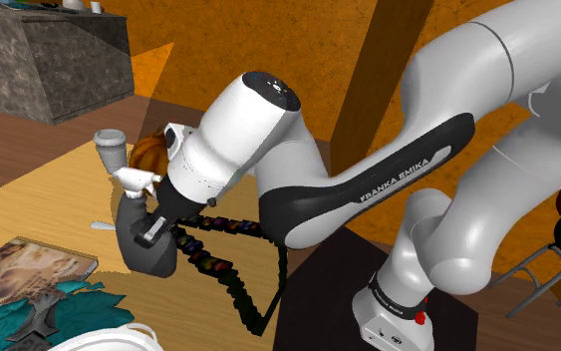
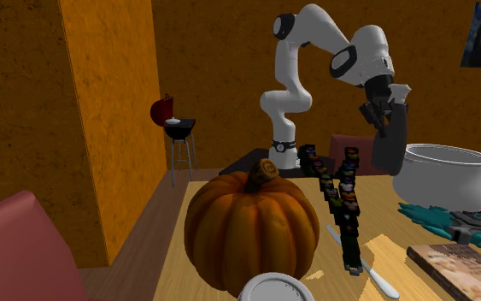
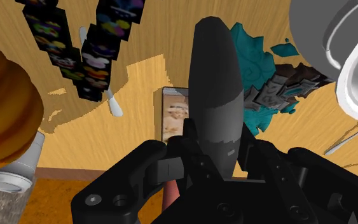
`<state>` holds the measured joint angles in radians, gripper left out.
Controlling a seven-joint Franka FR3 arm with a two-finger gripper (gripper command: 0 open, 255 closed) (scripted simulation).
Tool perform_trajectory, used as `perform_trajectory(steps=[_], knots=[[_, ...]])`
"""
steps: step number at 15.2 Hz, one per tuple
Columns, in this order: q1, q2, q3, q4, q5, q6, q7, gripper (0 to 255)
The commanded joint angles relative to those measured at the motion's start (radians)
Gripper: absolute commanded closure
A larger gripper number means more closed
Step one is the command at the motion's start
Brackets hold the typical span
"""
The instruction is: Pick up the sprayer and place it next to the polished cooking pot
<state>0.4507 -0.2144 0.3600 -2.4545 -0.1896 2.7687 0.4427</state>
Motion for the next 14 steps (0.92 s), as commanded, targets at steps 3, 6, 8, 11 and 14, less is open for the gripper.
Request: perform_trajectory(steps=[3, 6, 8, 11, 14], knots=[[-0.026, 0.036, 0.021, -0.026, -0.054, 0.06, 0.048, 255], [-0.051, 0.066, 0.039, -0.039, -0.108, 0.1, 0.094, 255], [-0.071, 0.087, 0.053, -0.046, -0.153, 0.125, 0.132, 255], [-0.104, 0.122, 0.074, -0.052, -0.239, 0.161, 0.204, 255], [-0.139, 0.16, 0.092, -0.051, -0.353, 0.192, 0.298, 255]])
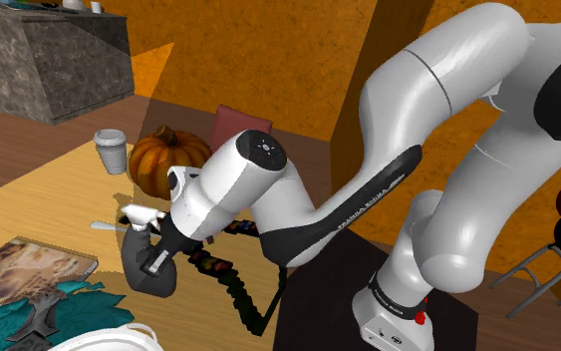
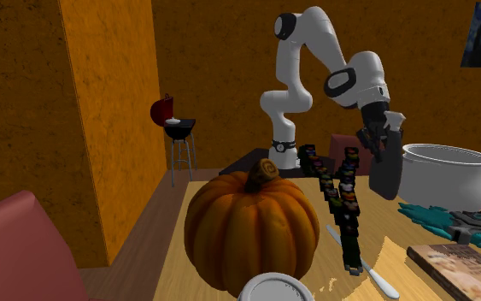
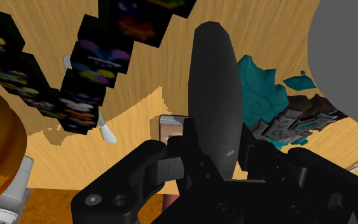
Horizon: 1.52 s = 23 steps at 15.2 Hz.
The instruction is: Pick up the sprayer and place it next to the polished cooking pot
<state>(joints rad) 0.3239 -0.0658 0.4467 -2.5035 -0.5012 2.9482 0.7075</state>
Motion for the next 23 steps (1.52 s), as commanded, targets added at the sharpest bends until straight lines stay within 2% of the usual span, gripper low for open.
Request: perform_trajectory(steps=[1, 5, 8, 15, 16, 21, 23], knots=[[-0.022, 0.026, 0.009, -0.001, -0.086, 0.021, 0.071, 255], [-0.046, 0.085, 0.007, 0.016, -0.292, 0.046, 0.242, 255], [-0.04, 0.129, -0.015, 0.036, -0.445, 0.056, 0.372, 255], [-0.038, 0.129, -0.017, 0.035, -0.444, 0.056, 0.371, 255], [-0.038, 0.129, -0.017, 0.036, -0.445, 0.056, 0.371, 0], [-0.038, 0.129, -0.017, 0.036, -0.445, 0.056, 0.372, 0], [-0.047, 0.023, 0.025, -0.037, -0.185, 0.053, 0.164, 0]])
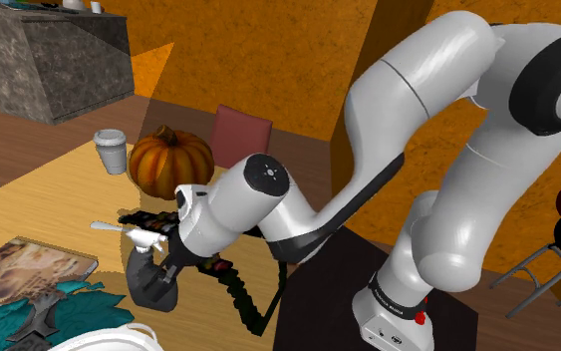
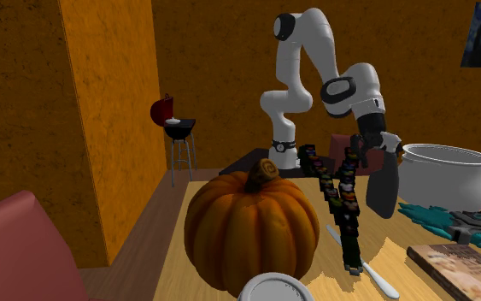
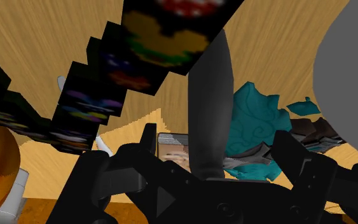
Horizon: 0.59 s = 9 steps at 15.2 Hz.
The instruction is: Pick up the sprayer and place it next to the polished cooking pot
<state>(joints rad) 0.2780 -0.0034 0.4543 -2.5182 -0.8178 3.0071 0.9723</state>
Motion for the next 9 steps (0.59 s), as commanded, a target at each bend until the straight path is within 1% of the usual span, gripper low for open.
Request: perform_trajectory(steps=[1, 2, 4, 9], knots=[[0.022, -0.093, 0.016, -0.053, 0.268, -0.015, -0.208, 0], [0.061, -0.132, -0.007, -0.073, 0.357, -0.03, -0.277, 0], [0.079, -0.13, -0.026, -0.072, 0.347, -0.031, -0.27, 0], [0.081, -0.13, -0.028, -0.072, 0.347, -0.031, -0.269, 0]])
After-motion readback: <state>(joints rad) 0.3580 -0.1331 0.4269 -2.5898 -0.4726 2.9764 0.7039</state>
